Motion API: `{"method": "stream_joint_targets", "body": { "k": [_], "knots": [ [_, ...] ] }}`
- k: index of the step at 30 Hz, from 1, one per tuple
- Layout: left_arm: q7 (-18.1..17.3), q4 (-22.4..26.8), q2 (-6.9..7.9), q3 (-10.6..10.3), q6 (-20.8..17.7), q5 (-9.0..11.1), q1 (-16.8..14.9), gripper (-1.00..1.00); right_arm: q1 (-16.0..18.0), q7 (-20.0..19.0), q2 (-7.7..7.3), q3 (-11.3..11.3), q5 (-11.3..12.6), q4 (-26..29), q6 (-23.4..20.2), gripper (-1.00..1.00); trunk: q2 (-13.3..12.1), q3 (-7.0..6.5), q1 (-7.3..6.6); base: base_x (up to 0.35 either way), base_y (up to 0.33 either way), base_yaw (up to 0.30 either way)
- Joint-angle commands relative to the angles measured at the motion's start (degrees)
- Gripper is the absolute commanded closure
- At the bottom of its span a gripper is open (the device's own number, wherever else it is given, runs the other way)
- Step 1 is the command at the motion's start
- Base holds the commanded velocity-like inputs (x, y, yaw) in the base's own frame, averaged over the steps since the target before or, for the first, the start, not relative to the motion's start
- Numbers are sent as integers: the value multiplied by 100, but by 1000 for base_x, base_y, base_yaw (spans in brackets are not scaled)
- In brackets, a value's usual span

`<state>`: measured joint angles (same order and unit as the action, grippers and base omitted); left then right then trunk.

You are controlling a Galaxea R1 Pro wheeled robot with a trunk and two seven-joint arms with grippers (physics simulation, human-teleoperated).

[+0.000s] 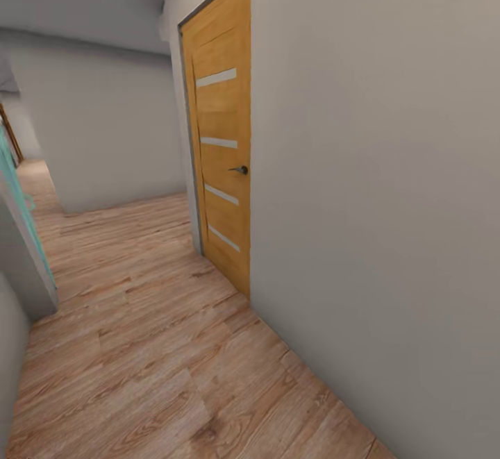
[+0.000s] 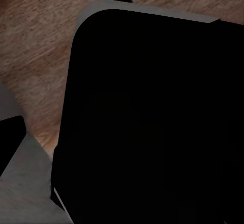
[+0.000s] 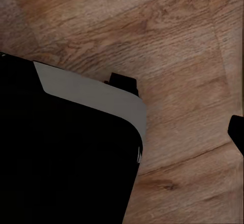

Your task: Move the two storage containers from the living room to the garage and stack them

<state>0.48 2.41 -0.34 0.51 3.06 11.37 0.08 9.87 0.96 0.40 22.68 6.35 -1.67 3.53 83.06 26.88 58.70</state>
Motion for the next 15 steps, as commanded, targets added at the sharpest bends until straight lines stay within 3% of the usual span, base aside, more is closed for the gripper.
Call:
{"method": "stream_joint_targets", "body": {
  "k": [1,11,15],
  "knots": [
    [5,5,-1,2,11,32,1,-100,7,9,4,46,59,-18,34,-100,2,5,3,318,0,274],
    [5,3,3,2,3,43,1,-100,7,9,7,44,74,-18,23,-100,2,5,3,318,40,274],
    [5,5,23,2,2,332,1,-100,7,16,18,37,111,-21,-18,-100,2,-4,3,319,79,271]
  ]
}}
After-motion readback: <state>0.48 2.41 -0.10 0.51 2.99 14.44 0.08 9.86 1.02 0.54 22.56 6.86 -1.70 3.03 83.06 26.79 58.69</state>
